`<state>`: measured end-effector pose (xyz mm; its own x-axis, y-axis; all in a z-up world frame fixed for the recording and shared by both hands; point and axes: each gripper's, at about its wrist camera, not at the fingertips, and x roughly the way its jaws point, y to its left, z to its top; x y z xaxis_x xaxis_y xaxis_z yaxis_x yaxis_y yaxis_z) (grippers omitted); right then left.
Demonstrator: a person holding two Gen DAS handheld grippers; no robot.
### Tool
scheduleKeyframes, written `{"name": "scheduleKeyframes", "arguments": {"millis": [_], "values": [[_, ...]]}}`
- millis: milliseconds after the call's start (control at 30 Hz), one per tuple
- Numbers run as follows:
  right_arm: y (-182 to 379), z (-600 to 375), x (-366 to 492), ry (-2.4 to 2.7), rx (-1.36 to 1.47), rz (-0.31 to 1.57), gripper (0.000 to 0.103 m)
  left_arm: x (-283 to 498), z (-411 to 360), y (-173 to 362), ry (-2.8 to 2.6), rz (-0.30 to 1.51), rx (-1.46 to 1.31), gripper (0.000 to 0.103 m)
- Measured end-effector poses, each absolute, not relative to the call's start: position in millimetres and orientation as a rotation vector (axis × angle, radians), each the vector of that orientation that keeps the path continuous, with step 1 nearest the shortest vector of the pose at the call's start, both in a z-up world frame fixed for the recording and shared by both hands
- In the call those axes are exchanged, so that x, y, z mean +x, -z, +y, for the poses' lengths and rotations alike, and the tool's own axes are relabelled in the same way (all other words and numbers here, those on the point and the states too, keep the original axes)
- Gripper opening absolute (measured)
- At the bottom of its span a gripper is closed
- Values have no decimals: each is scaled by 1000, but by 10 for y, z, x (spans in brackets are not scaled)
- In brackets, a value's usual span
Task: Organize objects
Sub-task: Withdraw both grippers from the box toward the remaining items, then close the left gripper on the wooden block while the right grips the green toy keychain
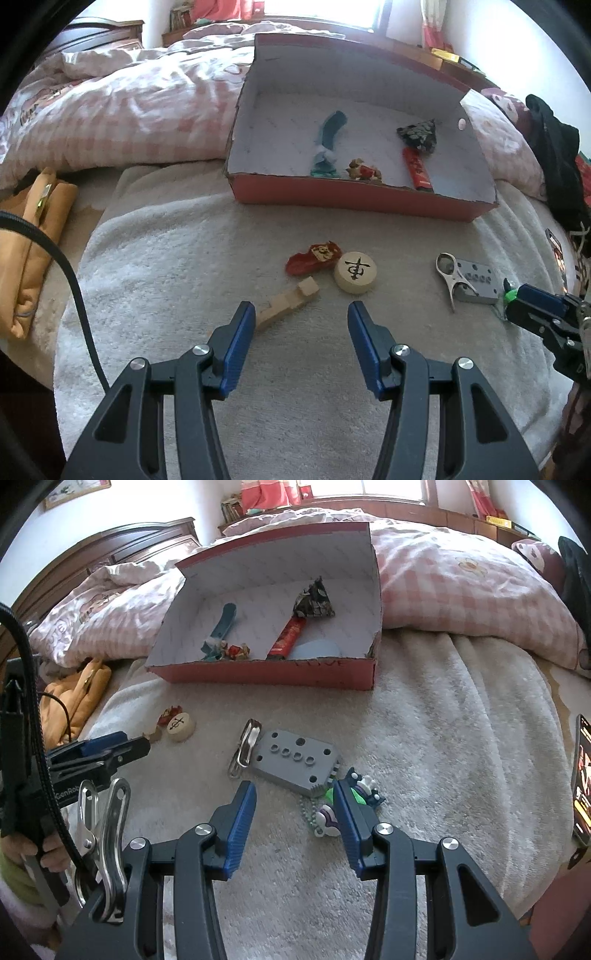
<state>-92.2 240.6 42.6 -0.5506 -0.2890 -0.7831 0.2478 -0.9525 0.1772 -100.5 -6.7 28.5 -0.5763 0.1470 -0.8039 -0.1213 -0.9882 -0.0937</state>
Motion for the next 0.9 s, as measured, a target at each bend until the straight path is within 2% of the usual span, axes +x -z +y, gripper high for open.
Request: {"name": "scheduleKeyframes", "arguments": {"millis": [167, 300, 500, 633, 700, 767, 900], "values": [[-446, 2398, -895, 2521, 1272, -57, 45, -980, -132, -307, -2653, -25, -1339, 53], [-452, 2394, -888, 2516, 1261, -61, 45, -965, -267, -295, -2676, -11, -1340, 62], [-429, 2380, -898, 2503, 1269, -67, 45, -1025, -339, -220, -2638, -9, -1358, 62], [-450, 2387, -890, 2506, 1265, -60, 45, -1047, -259, -127, -2615, 59, -1378, 62], [-463, 2403, -884, 2511, 1261, -62, 45, -1035, -235, -120, -2638, 104, -1376, 51], [-468, 2417, -885, 2514, 1263, -65, 45, -1026, -230, -135, -2630, 110, -1371, 30], [-462, 2436, -880, 2510, 1271, -75, 45, -1010, -235, -145, -2601, 93, -1382, 11]]}}
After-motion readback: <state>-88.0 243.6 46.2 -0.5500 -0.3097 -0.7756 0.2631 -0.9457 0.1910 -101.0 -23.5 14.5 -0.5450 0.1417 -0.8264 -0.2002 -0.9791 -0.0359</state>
